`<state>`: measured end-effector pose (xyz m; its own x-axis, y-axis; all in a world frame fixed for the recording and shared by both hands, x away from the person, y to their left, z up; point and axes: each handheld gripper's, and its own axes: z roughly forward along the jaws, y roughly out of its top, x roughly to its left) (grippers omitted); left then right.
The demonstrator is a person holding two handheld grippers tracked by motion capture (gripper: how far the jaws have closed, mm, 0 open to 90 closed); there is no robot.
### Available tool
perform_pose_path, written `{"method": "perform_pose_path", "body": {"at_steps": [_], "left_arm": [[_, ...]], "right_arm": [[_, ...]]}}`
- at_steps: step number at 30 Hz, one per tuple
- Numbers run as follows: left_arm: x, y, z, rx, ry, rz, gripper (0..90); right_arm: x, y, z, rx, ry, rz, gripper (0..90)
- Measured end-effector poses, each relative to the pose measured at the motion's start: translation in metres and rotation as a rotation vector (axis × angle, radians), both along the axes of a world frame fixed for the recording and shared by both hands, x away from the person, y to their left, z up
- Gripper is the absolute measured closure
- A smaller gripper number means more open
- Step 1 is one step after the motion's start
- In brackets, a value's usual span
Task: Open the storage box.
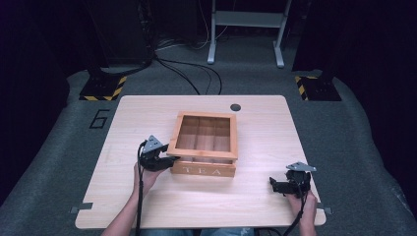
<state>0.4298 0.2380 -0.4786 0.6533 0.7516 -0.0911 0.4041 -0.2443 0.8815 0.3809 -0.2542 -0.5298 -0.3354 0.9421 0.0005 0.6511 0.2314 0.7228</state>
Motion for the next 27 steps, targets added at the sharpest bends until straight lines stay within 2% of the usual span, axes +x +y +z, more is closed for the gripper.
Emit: {"method": "perform_pose_path", "body": {"at_steps": [4,7,9,11,13,16,19,21,23,25,26,27], "left_arm": [[0.000,0.001,-0.006,-0.002,0.009,0.003,36.9],[-0.001,0.003,-0.006,-0.026,0.019,0.010,33.0],[-0.002,0.005,-0.005,-0.033,0.027,-0.011,29.2],[-0.003,0.006,-0.006,-0.050,0.025,-0.007,26.0],[-0.004,0.008,-0.006,-0.039,0.034,-0.022,21.2],[-0.007,0.009,-0.007,-0.052,0.048,-0.023,16.5],[-0.007,0.010,-0.011,0.001,0.063,-0.050,13.8],[-0.010,0.008,-0.017,0.013,0.082,-0.056,12.4],[-0.013,0.011,-0.023,-0.011,0.088,-0.038,11.2],[-0.016,0.017,-0.025,-0.004,0.087,-0.027,8.9],[-0.020,0.019,-0.025,-0.022,0.100,-0.016,7.1],[-0.020,0.019,-0.025,-0.022,0.100,-0.016,5.8]], "right_arm": [[0.000,0.000,0.000,0.001,0.001,-0.002,1.4],[0.000,0.000,0.000,0.001,0.001,-0.002,1.4],[0.000,0.000,0.000,0.001,0.002,-0.003,1.4],[0.000,0.000,0.000,0.001,0.002,-0.003,1.4],[0.000,0.000,0.000,0.001,0.002,-0.003,1.4],[0.000,0.000,0.000,0.001,0.002,-0.004,1.4],[0.000,0.000,0.000,0.001,0.002,-0.004,1.4],[0.000,0.000,0.000,0.001,0.002,-0.004,1.3],[0.000,0.000,0.000,0.001,0.002,-0.004,1.4],[0.000,0.000,0.000,0.001,0.002,-0.004,1.4],[0.000,0.000,0.000,0.002,0.002,-0.004,1.4],[0.000,0.000,0.000,0.002,0.002,-0.004,1.4]]}}
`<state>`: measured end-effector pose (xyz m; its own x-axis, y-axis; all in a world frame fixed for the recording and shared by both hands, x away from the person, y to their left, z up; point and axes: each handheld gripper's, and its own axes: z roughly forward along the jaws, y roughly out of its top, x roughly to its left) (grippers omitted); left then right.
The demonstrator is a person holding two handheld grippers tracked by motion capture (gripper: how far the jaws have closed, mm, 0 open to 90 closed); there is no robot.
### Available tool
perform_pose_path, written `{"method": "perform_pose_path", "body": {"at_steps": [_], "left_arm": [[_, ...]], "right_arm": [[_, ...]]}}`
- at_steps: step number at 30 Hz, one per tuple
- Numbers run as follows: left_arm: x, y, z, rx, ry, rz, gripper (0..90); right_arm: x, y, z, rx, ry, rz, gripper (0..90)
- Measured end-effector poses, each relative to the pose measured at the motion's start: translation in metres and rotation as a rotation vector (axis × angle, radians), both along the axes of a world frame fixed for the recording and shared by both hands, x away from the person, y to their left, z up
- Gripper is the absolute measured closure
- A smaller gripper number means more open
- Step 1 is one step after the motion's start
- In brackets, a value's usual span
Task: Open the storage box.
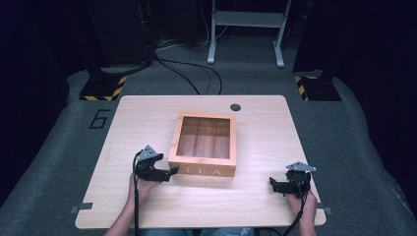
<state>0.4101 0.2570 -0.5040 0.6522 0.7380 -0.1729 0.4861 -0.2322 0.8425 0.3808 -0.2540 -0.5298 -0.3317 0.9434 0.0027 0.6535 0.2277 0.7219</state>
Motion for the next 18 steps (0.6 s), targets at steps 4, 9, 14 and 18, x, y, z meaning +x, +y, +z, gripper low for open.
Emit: {"method": "perform_pose_path", "body": {"at_steps": [4,9,14,18], "left_arm": [[-0.020,0.016,-0.002,0.029,-0.018,0.038,1.4],[-0.038,0.033,-0.008,0.082,-0.001,0.068,0.0],[-0.050,0.046,-0.014,0.165,0.022,0.082,0.1],[-0.056,0.050,-0.015,0.232,0.023,0.076,0.0]], "right_arm": [[0.000,0.000,0.000,-0.001,-0.001,0.000,1.4],[0.000,0.000,0.000,-0.002,-0.002,0.000,1.4],[0.000,0.000,0.000,-0.005,-0.003,-0.002,1.4],[0.000,0.000,0.000,0.000,0.001,-0.003,1.3]]}}
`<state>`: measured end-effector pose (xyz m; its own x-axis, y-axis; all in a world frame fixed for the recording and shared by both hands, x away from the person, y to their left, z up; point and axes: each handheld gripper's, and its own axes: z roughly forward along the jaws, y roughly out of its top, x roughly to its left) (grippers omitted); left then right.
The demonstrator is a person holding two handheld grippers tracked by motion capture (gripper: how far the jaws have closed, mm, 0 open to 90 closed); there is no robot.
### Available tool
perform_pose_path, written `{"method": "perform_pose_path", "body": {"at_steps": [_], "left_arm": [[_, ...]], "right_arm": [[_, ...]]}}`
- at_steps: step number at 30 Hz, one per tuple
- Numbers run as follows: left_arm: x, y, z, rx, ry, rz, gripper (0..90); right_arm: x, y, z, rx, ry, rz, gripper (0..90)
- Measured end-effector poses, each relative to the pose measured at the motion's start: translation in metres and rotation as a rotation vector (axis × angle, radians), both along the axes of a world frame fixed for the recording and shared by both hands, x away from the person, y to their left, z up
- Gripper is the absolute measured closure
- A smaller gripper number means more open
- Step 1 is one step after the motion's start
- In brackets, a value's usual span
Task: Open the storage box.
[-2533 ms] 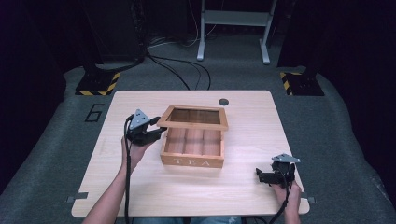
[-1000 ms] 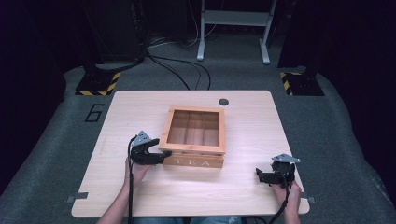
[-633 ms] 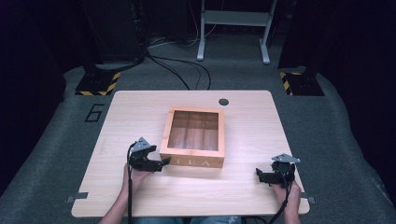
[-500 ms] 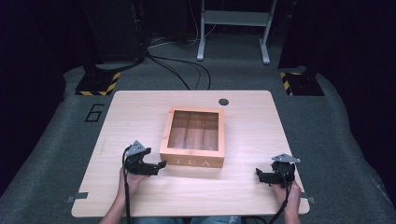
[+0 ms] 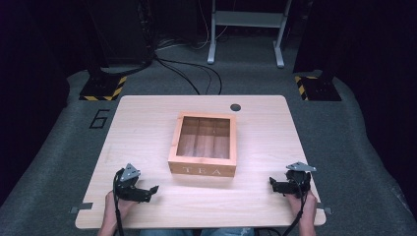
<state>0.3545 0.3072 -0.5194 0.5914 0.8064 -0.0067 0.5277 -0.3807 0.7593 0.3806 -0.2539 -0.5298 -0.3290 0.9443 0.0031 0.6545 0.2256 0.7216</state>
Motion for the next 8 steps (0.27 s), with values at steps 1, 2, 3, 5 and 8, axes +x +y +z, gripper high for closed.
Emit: {"method": "perform_pose_path", "body": {"at_steps": [1,2,3,5,8], "left_arm": [[-0.001,0.001,-0.001,0.008,-0.001,0.008,0.0],[-0.002,0.002,-0.003,0.006,0.001,0.014,0.0],[-0.002,0.003,-0.005,-0.002,0.011,0.021,0.0],[-0.002,0.004,-0.009,0.002,0.024,0.032,0.0],[-0.001,0.003,-0.013,0.031,0.038,0.037,0.0]], "right_arm": [[0.000,0.000,0.000,0.000,0.000,0.000,1.3],[0.000,0.000,0.000,0.000,0.000,0.001,1.4],[0.000,0.000,0.000,0.000,-0.001,0.000,1.4],[0.000,0.000,0.000,0.000,0.000,0.001,1.4],[0.000,0.000,0.000,0.000,0.000,0.000,1.4]]}}
